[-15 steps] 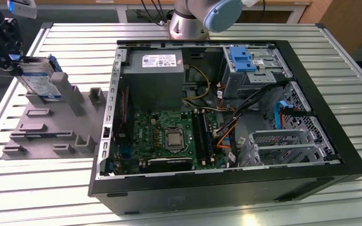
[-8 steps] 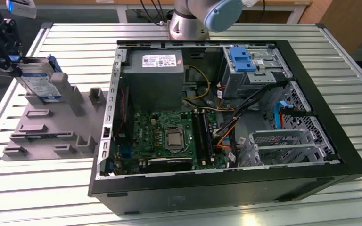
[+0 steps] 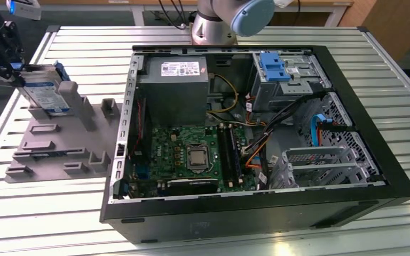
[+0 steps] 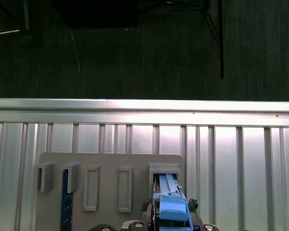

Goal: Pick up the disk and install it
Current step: 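Pick up the disk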

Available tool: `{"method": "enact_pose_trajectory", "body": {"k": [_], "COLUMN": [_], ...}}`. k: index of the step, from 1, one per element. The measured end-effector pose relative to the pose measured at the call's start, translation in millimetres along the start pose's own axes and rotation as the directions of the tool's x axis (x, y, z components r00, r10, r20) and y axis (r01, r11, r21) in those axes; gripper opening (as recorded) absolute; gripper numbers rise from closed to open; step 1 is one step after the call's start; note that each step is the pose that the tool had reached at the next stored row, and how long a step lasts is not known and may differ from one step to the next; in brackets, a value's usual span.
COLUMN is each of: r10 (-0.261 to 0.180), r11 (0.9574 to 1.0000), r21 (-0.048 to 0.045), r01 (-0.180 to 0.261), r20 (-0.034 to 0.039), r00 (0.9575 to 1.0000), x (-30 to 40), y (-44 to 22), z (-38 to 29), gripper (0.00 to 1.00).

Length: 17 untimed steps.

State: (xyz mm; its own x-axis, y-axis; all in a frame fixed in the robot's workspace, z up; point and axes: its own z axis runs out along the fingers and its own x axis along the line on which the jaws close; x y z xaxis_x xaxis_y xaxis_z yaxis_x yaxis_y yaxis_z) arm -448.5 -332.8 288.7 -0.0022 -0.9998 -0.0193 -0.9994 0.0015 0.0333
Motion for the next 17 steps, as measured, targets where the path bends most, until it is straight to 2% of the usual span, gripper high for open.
{"method": "enact_pose_trajectory", "body": {"k": [9,10,13,17], "r10": [0.000,0.000,0.000,0.000], "r11": [1.0000,1.0000,1.0000,1.0000], "r21": [0.0001,0.0000,0.0012,0.0082], "r01": [0.000,0.000,0.000,0.000], "r20": [0.0000,0.0000,-0.0006,-0.0084], "r00": [1.0000,1.0000,1.0000,1.0000], "x": [0.0,0.0,0.0,-0.1], "y": [0.0,0.0,0.0,0.1], "z": [0.0,0.0,-0.1,-0.1], "gripper": [0.38,0.45,0.45,0.45]}}
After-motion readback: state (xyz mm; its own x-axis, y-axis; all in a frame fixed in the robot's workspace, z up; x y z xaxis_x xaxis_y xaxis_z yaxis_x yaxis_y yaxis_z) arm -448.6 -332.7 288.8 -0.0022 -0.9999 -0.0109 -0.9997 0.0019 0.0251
